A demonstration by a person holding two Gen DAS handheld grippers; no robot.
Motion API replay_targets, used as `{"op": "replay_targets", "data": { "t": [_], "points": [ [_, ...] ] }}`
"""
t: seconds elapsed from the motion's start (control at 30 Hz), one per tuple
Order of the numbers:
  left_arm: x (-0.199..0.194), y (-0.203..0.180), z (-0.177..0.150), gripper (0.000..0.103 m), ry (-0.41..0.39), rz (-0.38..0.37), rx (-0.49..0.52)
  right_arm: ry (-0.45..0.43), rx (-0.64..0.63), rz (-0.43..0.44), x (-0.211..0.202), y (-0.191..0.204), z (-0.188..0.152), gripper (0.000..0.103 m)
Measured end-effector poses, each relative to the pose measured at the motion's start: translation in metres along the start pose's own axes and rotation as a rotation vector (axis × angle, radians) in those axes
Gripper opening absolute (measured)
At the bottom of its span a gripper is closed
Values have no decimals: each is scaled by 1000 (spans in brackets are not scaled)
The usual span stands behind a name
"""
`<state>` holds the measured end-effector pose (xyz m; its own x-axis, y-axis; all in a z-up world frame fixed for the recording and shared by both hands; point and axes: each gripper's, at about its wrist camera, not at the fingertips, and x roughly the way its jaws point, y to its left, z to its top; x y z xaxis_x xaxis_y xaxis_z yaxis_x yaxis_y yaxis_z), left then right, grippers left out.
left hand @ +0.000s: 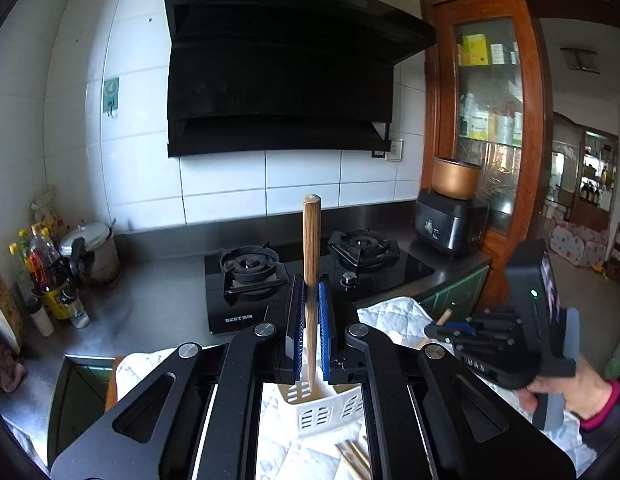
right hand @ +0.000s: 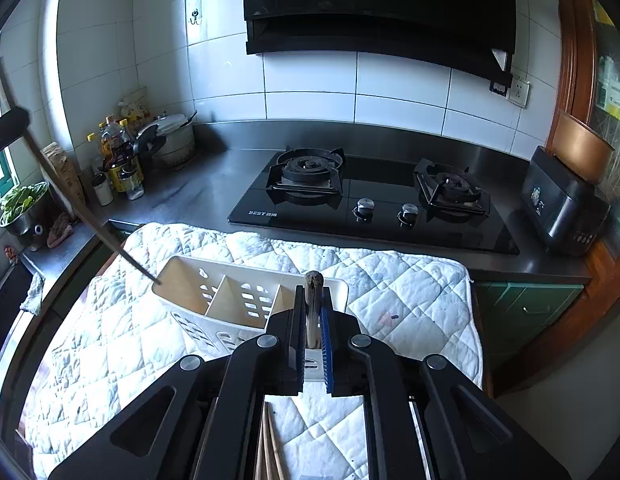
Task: Organize utensils
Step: 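Lift the left gripper's chopstick into the white holder while the right gripper inserts its own, then open the left gripper to release its chopstick while the right gripper opens too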
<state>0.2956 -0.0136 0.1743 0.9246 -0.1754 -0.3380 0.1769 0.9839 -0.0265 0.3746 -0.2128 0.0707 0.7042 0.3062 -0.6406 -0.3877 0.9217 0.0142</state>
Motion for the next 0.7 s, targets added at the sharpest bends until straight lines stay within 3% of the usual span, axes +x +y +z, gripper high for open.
{"op": "replay_targets", "data": {
  "t": [0.33,0.7],
  "points": [
    [63,20,-25,5,121,8,-75,-5,9,8,3,-3,-4,7],
    [95,32,-64,5,219,7,-106,-19,11,13,2,-2,-5,7]
  ]
}}
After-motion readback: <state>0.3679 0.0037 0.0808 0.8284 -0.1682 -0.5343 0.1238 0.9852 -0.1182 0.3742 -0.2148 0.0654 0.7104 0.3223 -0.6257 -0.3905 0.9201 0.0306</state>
